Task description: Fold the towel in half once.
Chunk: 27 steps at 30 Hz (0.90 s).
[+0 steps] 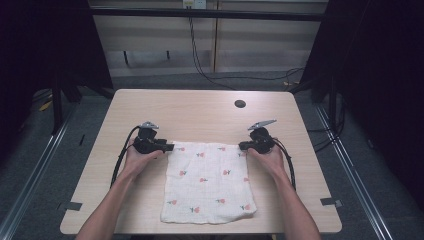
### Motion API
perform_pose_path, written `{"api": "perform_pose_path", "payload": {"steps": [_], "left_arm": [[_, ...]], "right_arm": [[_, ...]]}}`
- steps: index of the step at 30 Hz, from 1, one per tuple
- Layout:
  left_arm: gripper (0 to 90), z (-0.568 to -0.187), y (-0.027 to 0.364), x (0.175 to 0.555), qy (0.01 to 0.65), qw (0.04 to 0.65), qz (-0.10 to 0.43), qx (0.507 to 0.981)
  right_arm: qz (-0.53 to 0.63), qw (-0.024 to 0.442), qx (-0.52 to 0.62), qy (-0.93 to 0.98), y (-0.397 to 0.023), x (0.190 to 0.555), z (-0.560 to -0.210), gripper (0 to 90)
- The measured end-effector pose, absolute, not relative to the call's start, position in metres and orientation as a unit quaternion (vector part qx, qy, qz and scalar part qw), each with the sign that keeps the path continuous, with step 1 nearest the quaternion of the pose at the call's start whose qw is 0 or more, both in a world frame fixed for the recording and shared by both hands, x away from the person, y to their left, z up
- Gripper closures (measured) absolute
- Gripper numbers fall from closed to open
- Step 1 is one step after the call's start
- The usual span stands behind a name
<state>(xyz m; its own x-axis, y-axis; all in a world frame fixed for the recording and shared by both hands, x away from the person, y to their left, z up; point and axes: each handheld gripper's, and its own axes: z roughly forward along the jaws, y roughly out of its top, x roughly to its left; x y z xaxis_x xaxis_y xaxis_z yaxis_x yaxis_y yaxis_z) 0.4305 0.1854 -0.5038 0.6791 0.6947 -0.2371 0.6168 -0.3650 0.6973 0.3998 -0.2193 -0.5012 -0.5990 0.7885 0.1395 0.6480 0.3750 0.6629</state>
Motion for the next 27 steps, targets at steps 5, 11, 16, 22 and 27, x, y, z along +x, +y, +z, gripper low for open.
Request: {"api": "perform_pose_path", "payload": {"steps": [5, 11, 16, 22, 27], "left_arm": [[81.3, -0.505, 0.180, 0.430, 0.383, 0.395, 0.042, 0.834], [88.6, -0.504, 0.186, 0.427, 0.380, 0.413, 0.024, 0.827], [88.6, -0.496, 0.191, 0.425, 0.380, 0.429, 0.021, 0.819], [88.7, -0.478, 0.195, 0.421, 0.374, 0.453, 0.024, 0.809], [88.7, -0.463, 0.197, 0.420, 0.366, 0.462, 0.035, 0.807]], "right_arm": [[0.359, 0.094, 0.442, 0.816, -0.218, 0.397, -0.503, 85.8], [0.382, 0.083, 0.449, 0.804, -0.224, 0.396, -0.500, 86.3], [0.401, 0.078, 0.448, 0.795, -0.228, 0.395, -0.493, 86.4], [0.417, 0.081, 0.439, 0.792, -0.228, 0.394, -0.478, 86.4], [0.432, 0.087, 0.435, 0.785, -0.230, 0.393, -0.465, 86.5]]}}
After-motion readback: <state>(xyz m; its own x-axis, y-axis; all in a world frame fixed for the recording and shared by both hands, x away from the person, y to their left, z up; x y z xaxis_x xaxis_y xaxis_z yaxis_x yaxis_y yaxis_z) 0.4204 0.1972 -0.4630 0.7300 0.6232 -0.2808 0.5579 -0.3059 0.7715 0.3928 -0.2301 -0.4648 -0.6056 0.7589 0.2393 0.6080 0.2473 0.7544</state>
